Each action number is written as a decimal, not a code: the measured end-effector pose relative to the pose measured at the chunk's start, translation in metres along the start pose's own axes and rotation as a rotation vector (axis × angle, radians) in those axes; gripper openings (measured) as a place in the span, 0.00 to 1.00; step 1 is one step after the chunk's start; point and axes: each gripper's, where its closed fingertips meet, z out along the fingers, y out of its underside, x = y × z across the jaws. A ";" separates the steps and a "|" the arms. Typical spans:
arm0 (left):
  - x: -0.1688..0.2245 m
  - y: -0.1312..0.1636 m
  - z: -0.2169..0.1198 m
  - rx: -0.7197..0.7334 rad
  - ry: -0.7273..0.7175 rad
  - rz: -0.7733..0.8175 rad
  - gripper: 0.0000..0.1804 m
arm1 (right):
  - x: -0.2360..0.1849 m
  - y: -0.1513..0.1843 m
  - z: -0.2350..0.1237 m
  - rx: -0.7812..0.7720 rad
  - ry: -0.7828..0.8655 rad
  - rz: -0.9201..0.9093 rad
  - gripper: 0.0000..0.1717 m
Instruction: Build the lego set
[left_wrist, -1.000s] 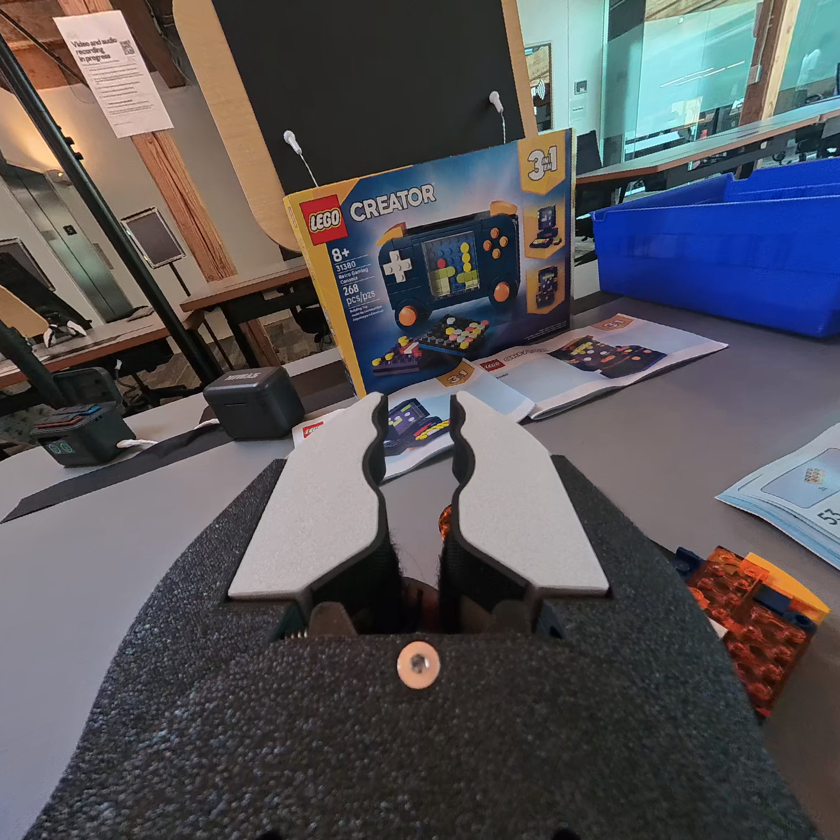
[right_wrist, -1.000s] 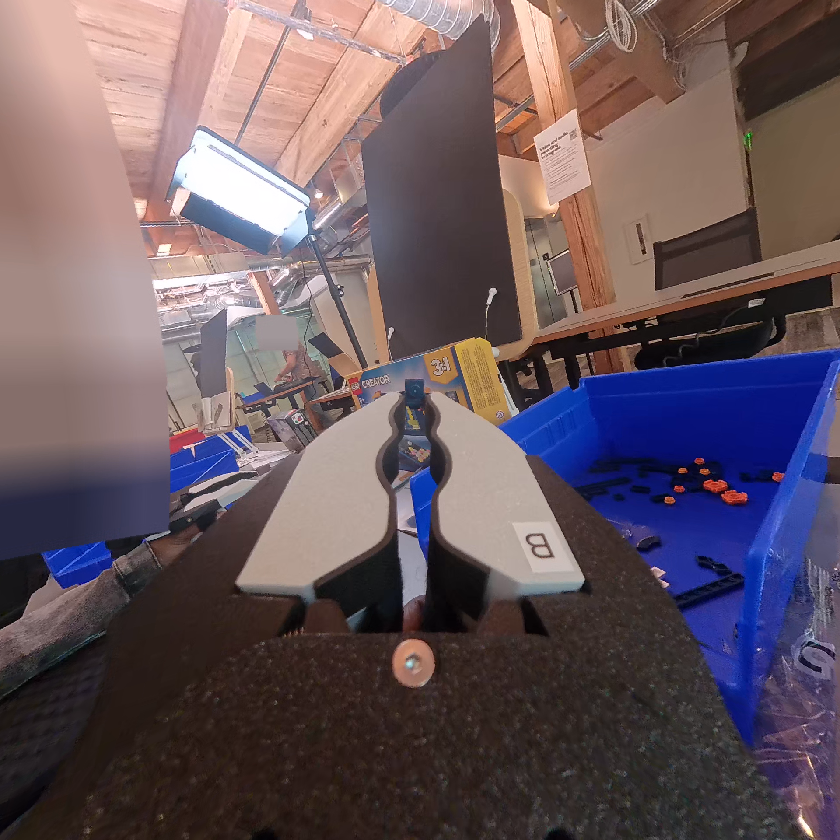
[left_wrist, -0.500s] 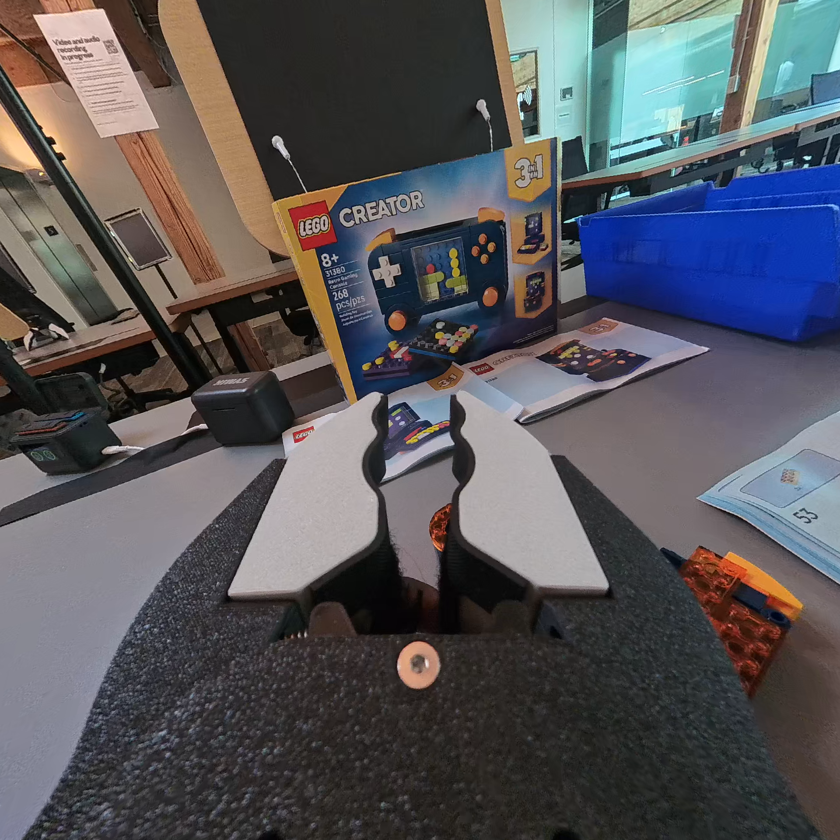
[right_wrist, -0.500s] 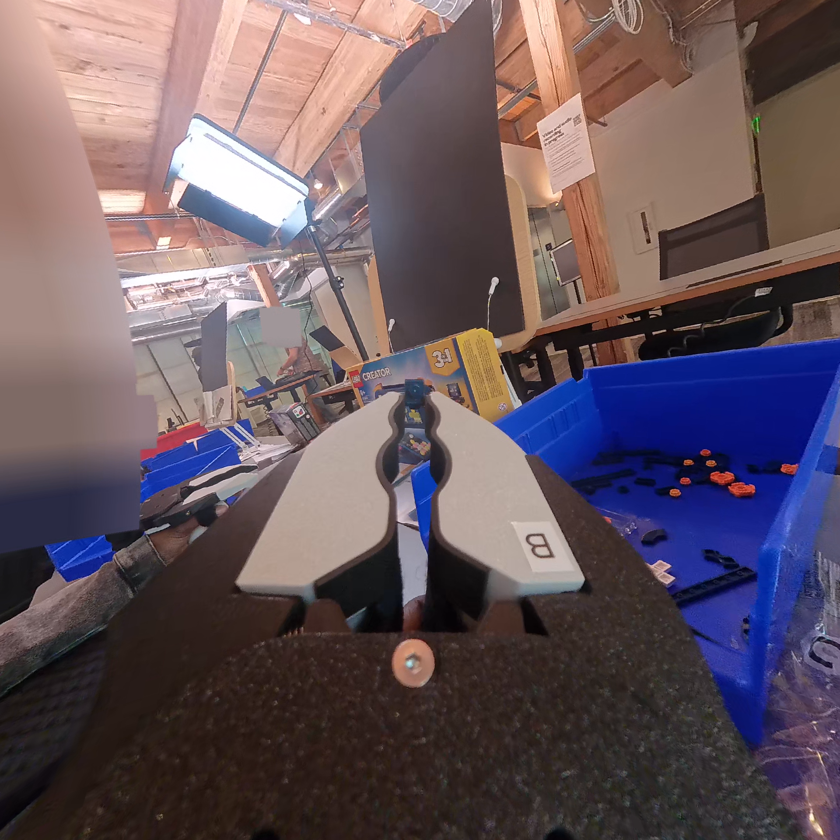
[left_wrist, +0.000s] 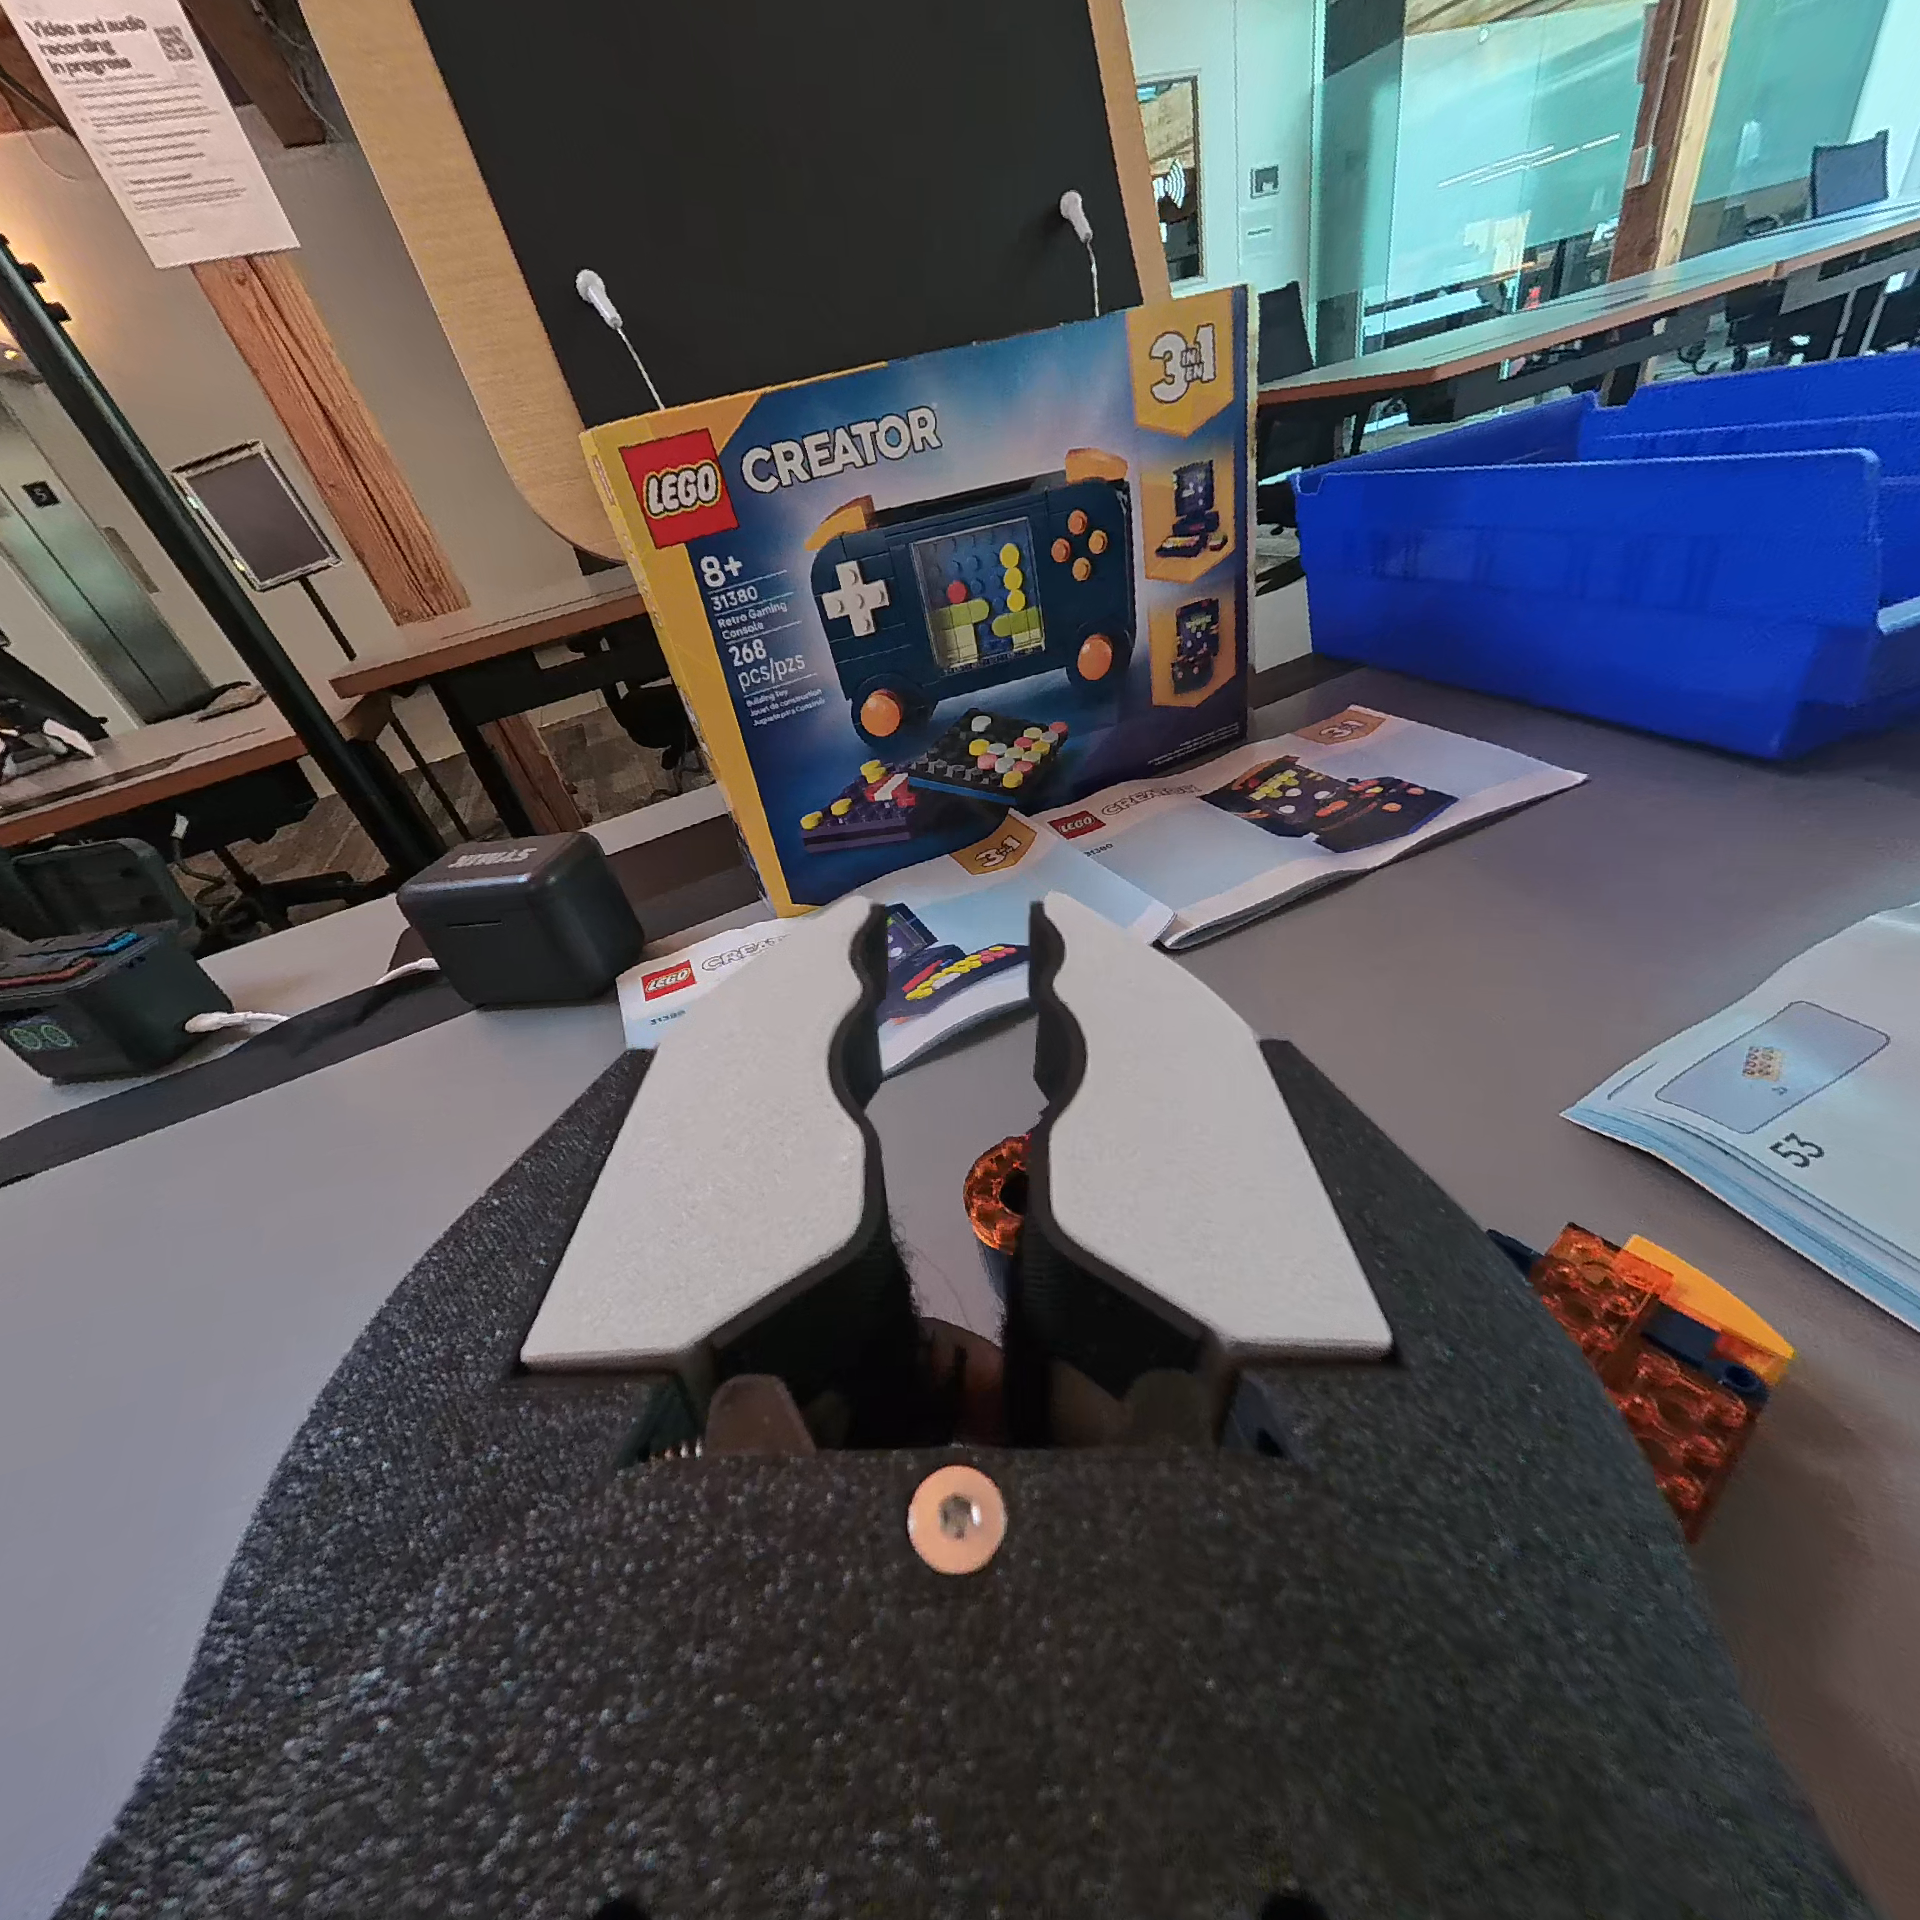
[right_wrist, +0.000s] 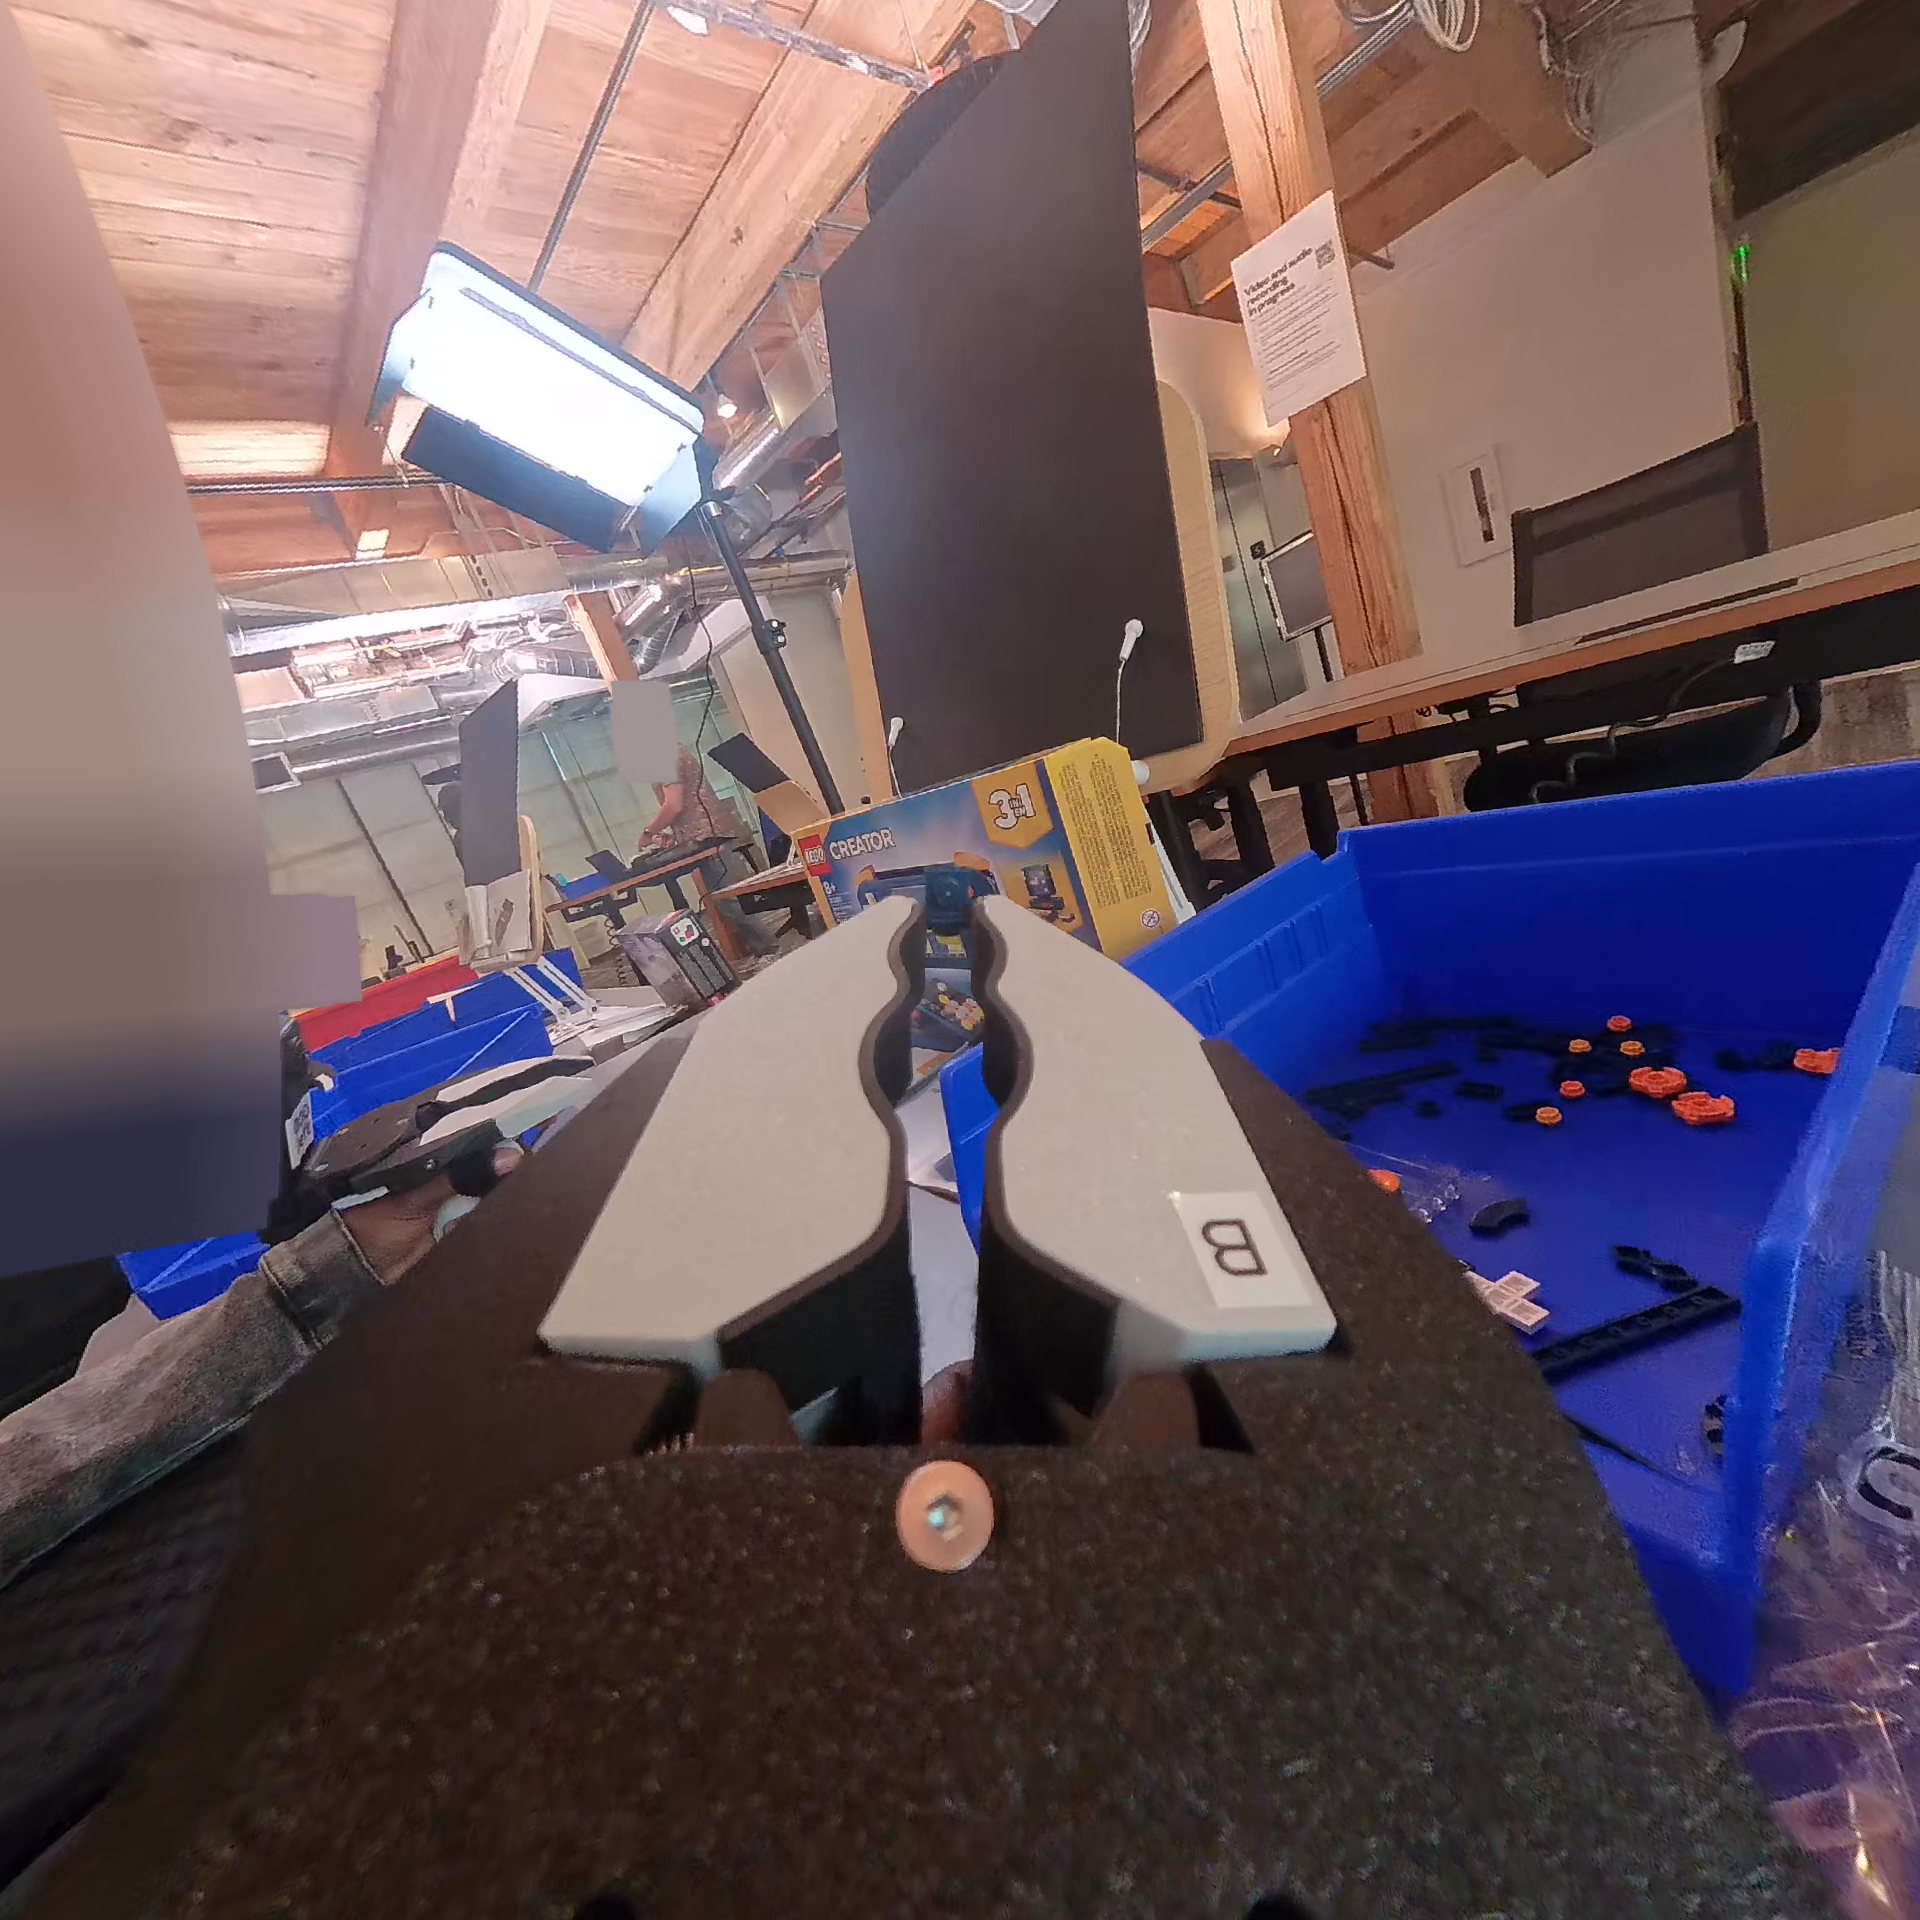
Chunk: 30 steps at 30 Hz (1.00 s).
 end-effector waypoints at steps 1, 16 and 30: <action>0.001 0.000 0.000 -0.004 0.007 -0.001 0.14 | 0.000 0.001 0.000 -0.003 -0.001 0.002 0.04; 0.023 -0.001 0.004 -0.029 0.149 -0.028 0.14 | -0.030 0.043 0.018 -0.207 -0.143 -0.106 0.04; 0.071 0.025 -0.028 -0.305 0.756 0.104 0.22 | -0.185 0.234 0.168 -1.012 -0.863 -0.692 0.04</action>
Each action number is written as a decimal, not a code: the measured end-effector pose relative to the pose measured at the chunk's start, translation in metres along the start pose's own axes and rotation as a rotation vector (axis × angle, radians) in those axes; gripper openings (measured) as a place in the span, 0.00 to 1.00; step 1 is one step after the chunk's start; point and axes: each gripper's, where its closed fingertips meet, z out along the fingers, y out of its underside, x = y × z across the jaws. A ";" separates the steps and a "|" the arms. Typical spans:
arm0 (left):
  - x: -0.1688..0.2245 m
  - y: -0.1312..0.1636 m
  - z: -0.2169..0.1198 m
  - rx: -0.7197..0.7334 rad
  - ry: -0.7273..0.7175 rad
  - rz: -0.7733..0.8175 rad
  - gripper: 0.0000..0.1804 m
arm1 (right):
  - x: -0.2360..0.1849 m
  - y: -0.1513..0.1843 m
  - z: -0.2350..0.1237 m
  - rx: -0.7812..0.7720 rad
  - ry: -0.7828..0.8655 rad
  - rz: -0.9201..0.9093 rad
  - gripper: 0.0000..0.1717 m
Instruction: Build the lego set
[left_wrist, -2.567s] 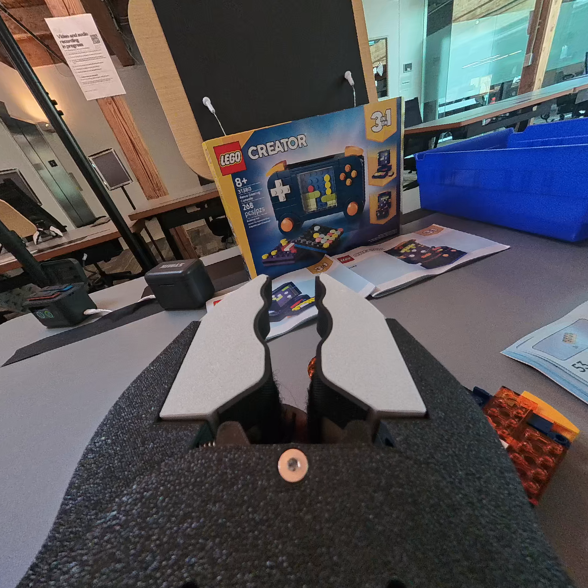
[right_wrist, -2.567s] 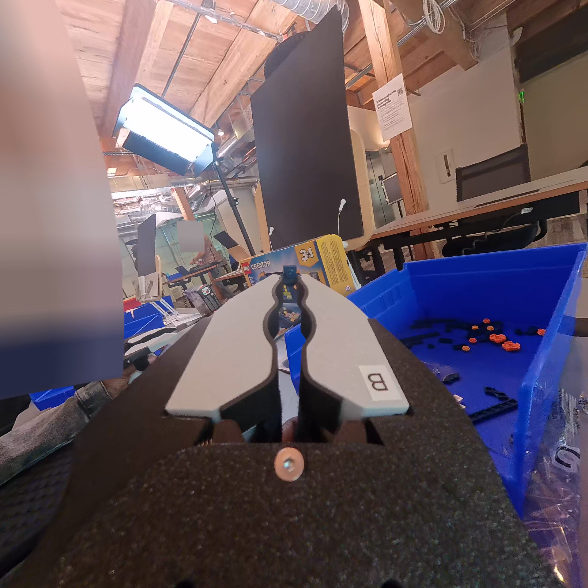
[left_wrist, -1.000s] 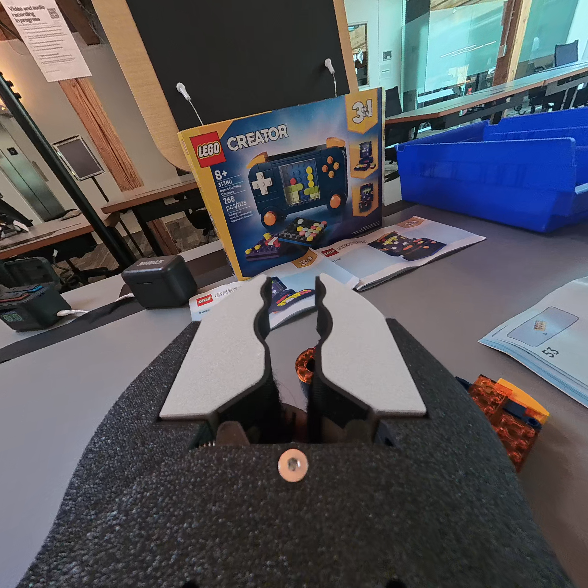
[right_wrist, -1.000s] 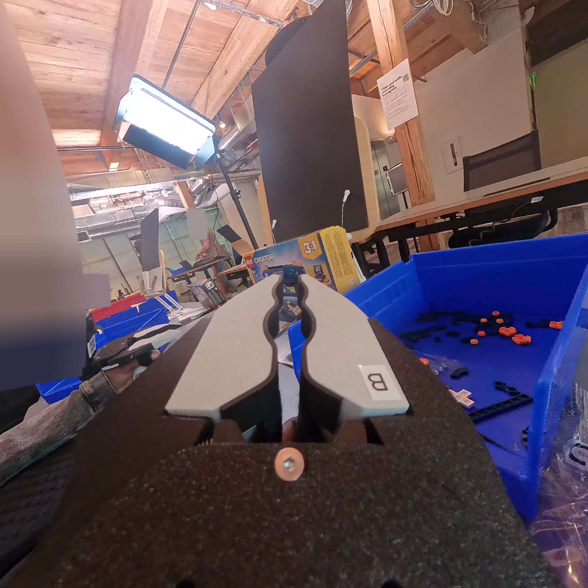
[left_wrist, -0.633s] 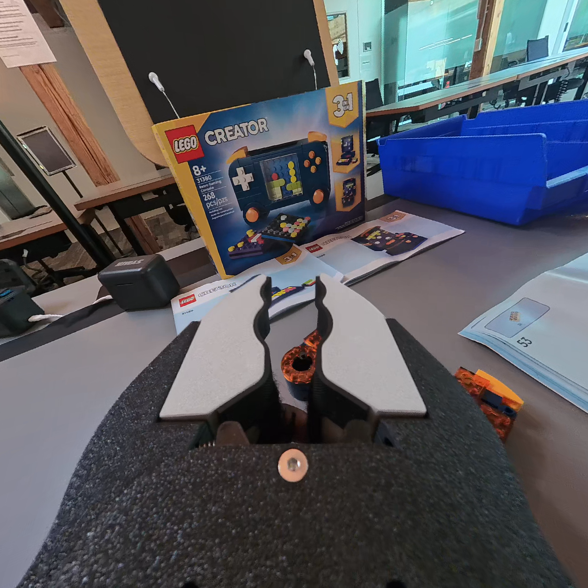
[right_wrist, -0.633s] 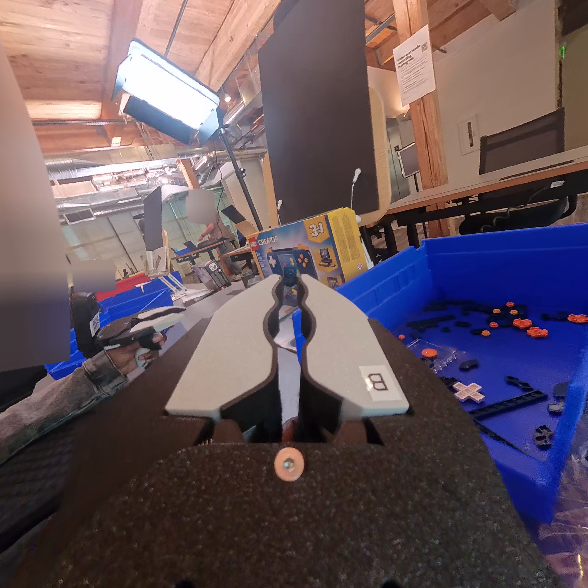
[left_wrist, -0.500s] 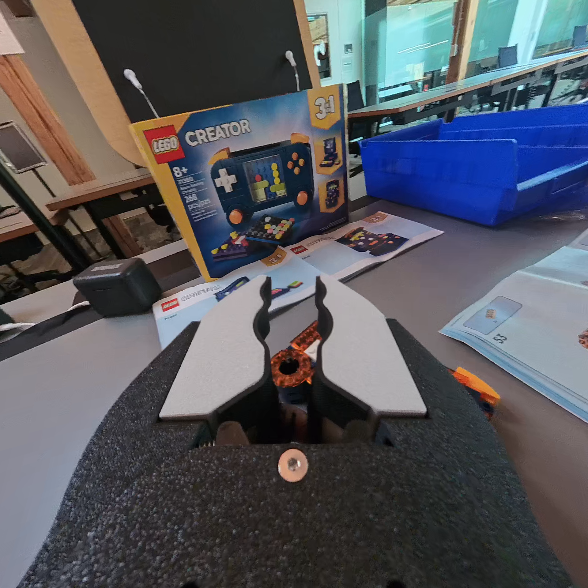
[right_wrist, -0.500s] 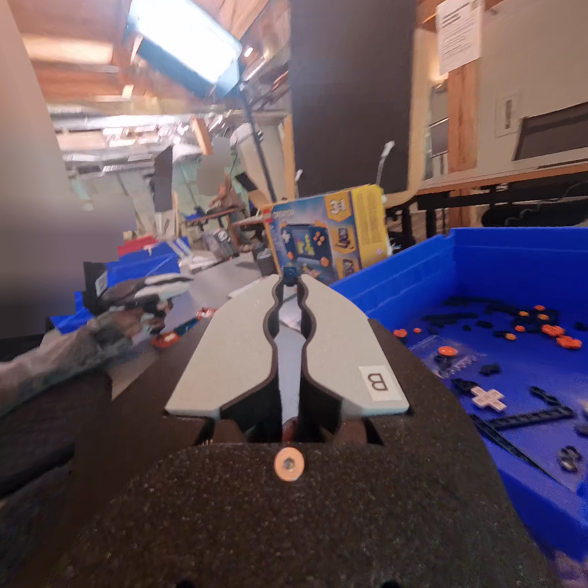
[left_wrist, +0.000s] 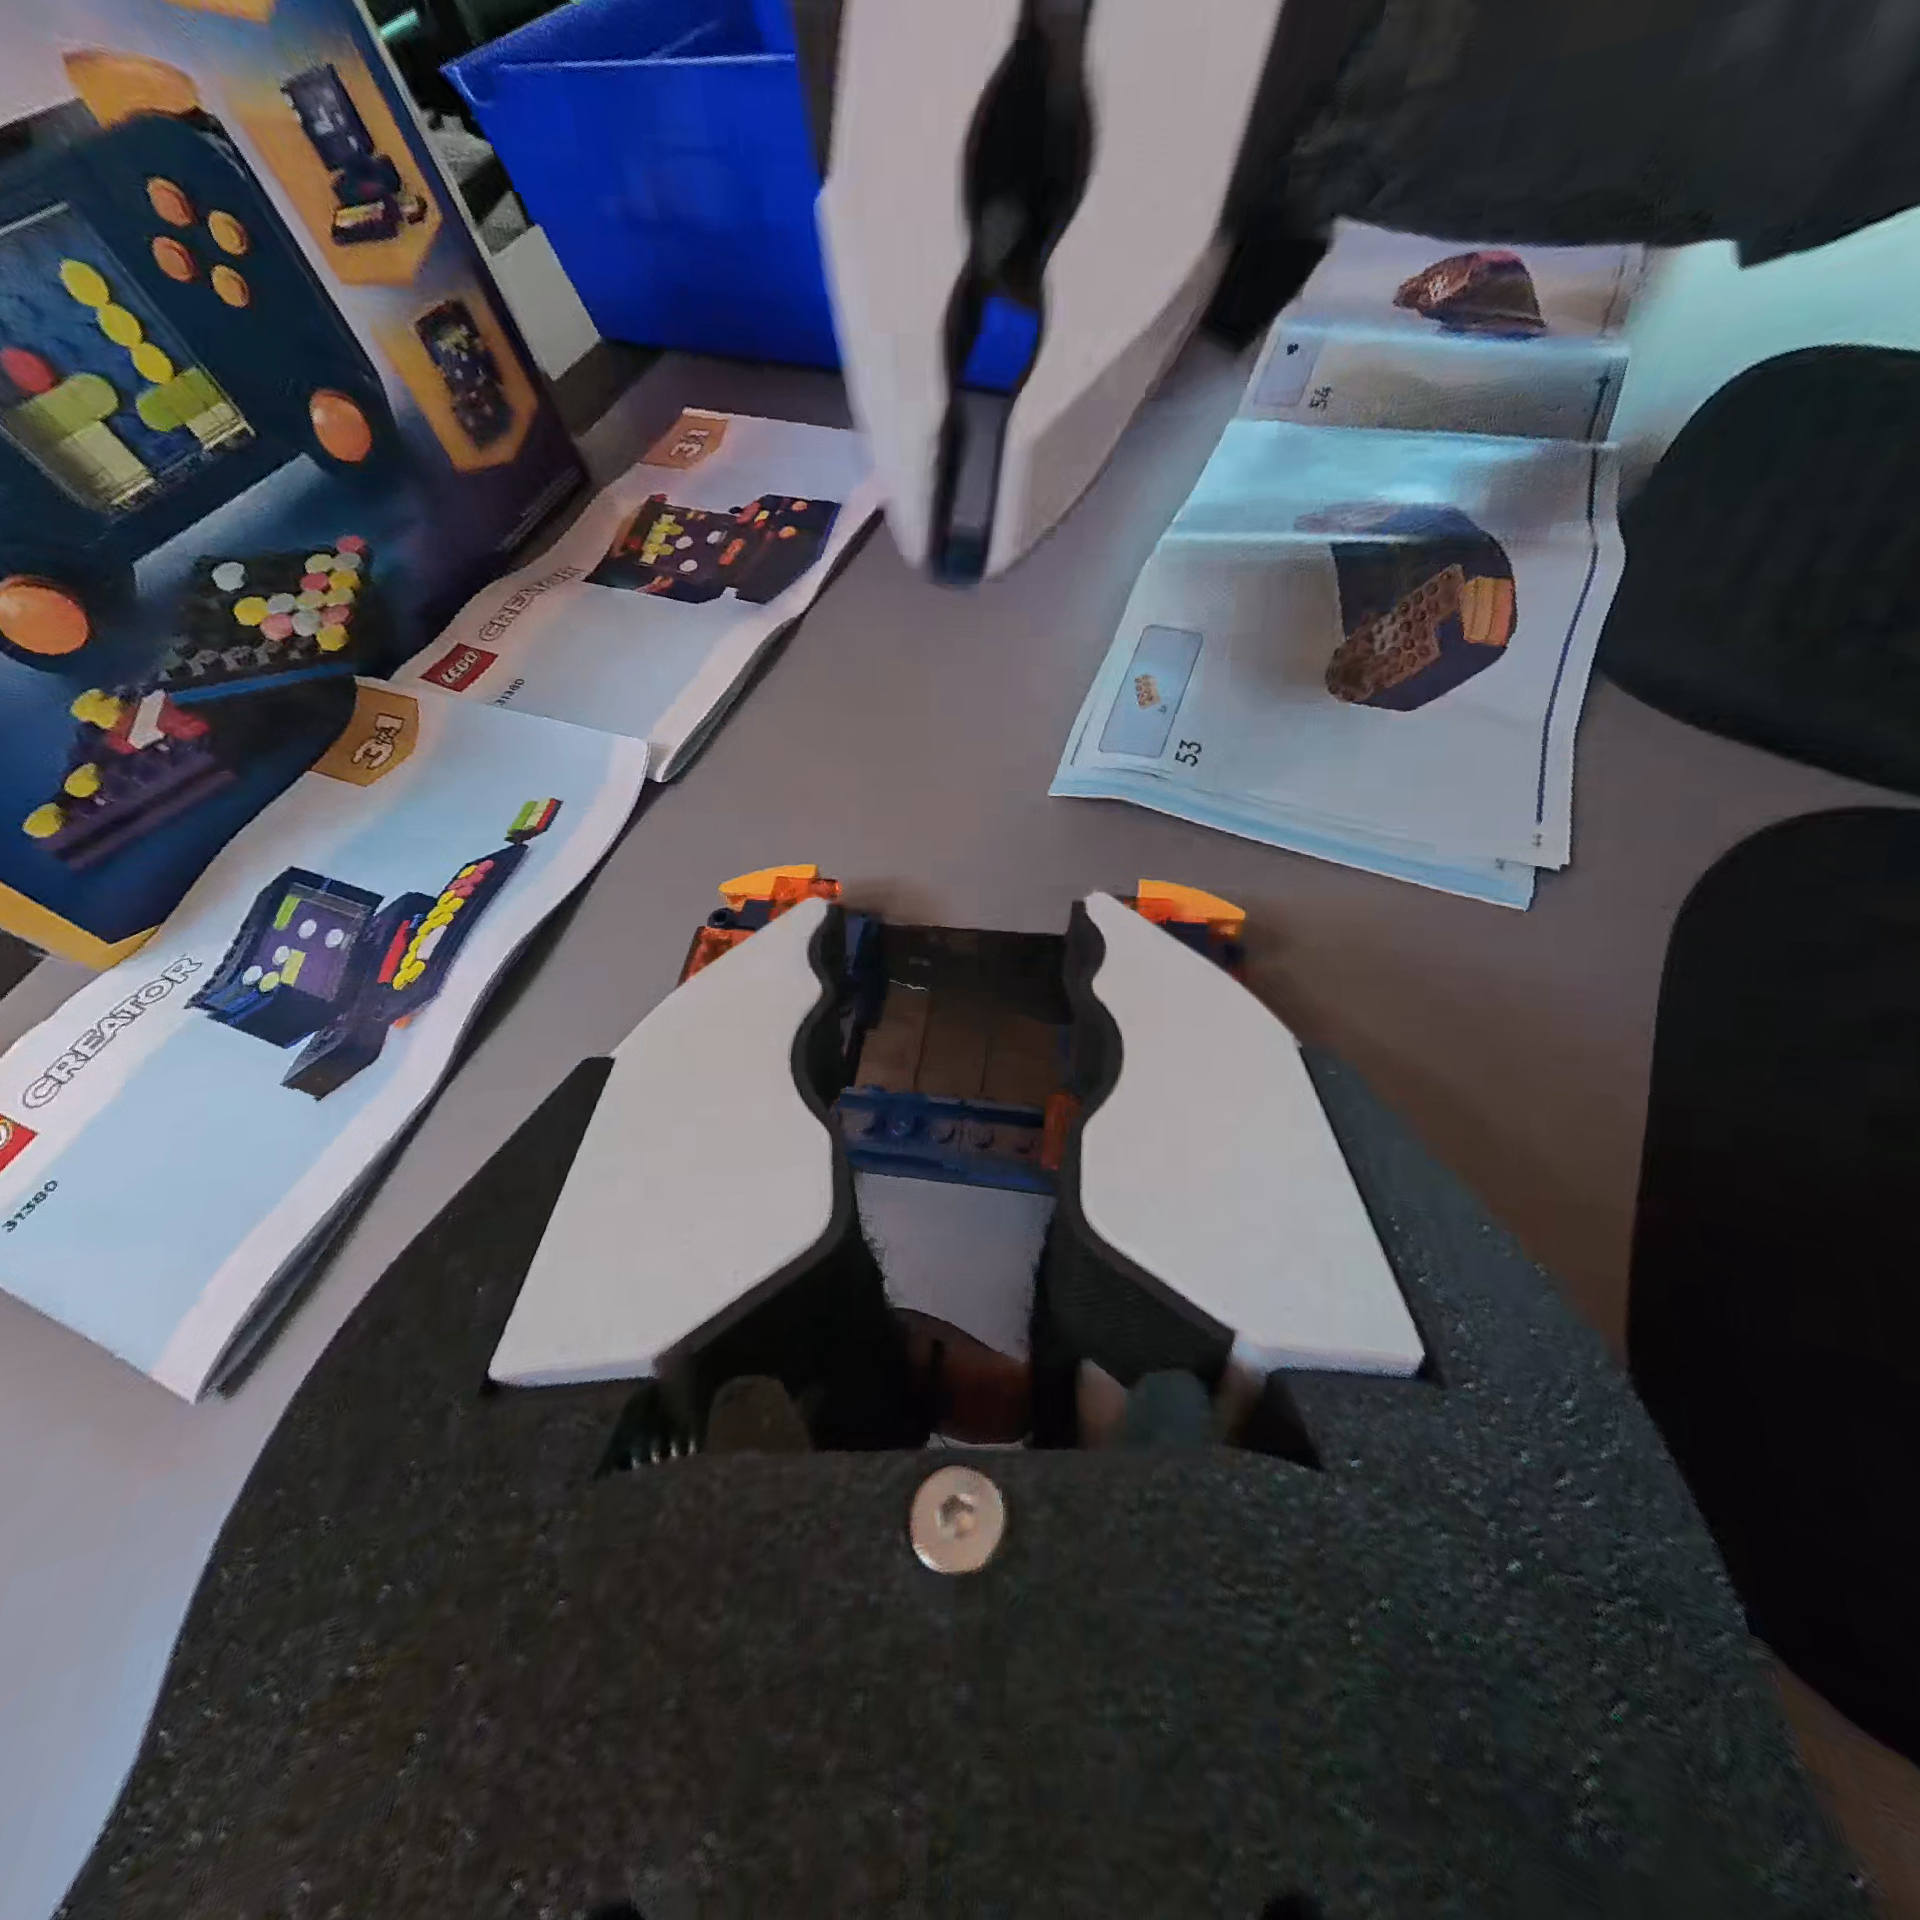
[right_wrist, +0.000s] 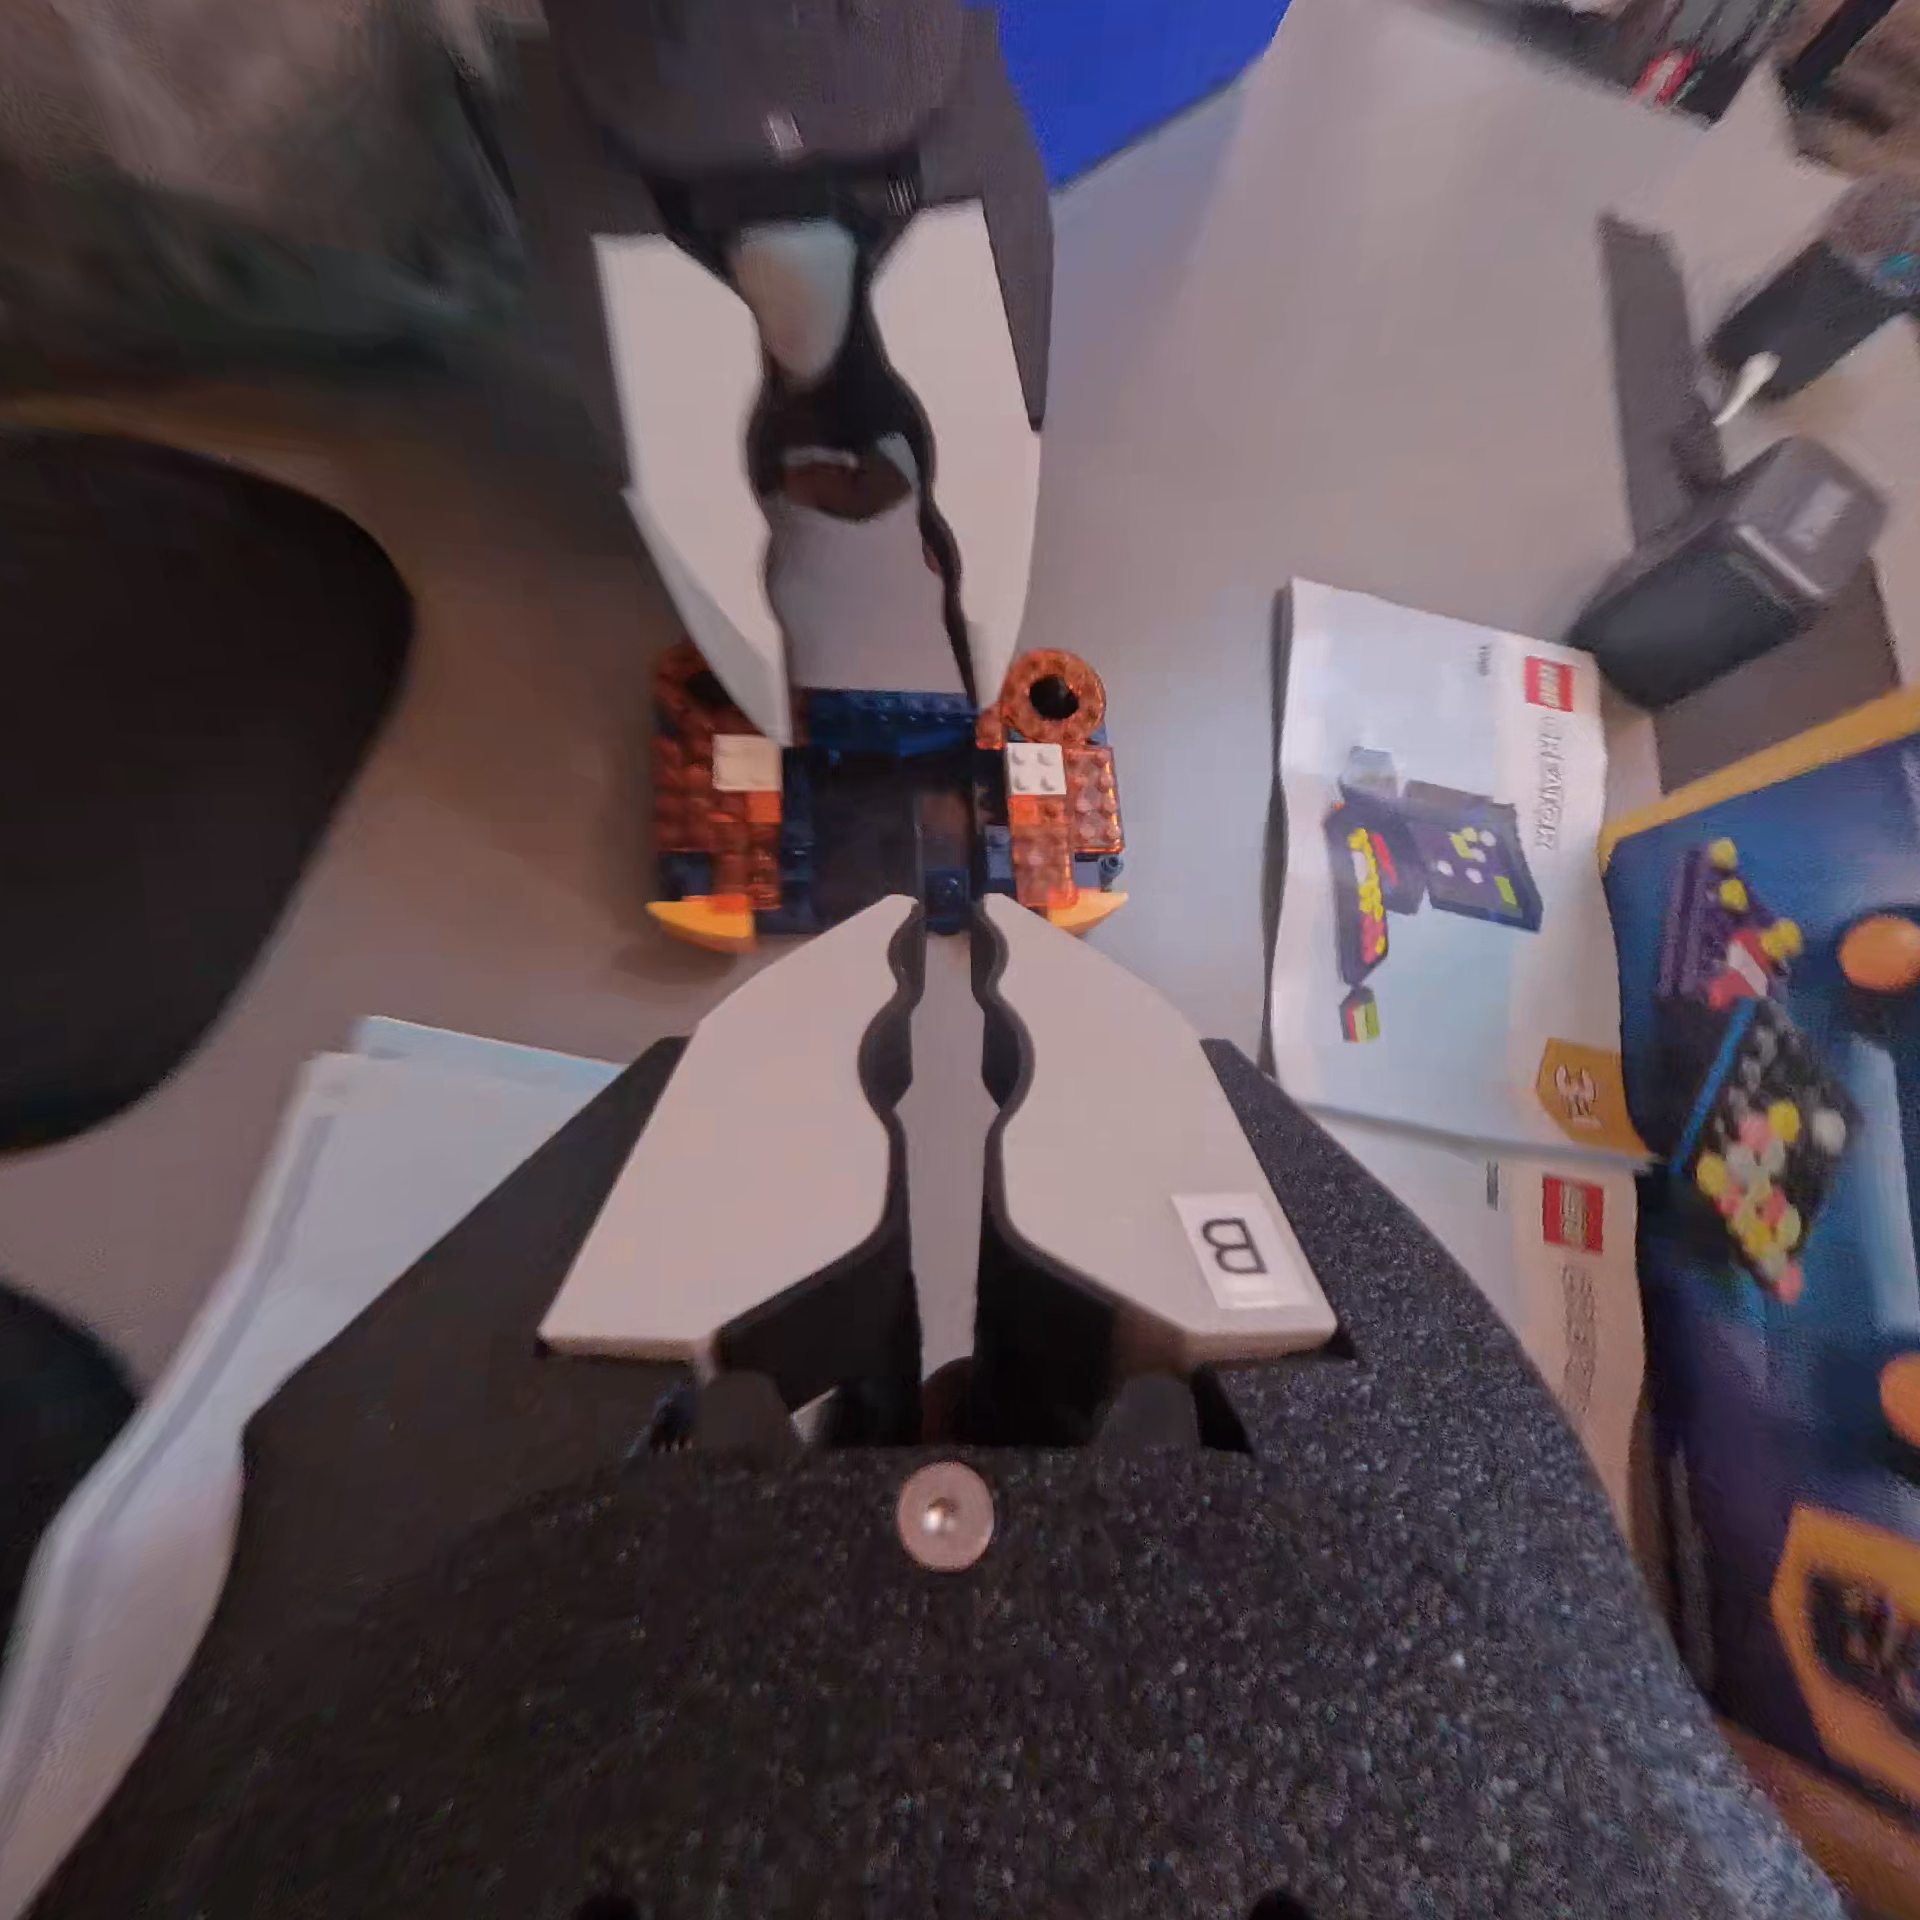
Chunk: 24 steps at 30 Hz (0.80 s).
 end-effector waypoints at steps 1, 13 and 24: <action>0.001 0.003 0.000 -0.005 -0.004 0.007 0.22 | 0.004 0.004 0.016 -0.049 -0.006 -0.031 0.04; 0.002 0.024 0.016 -0.124 -0.021 0.066 0.26 | 0.016 0.020 0.072 -0.242 -0.018 -0.138 0.04; -0.003 0.019 0.021 -0.171 -0.026 0.130 0.32 | 0.013 0.023 0.073 -0.322 -0.025 -0.163 0.04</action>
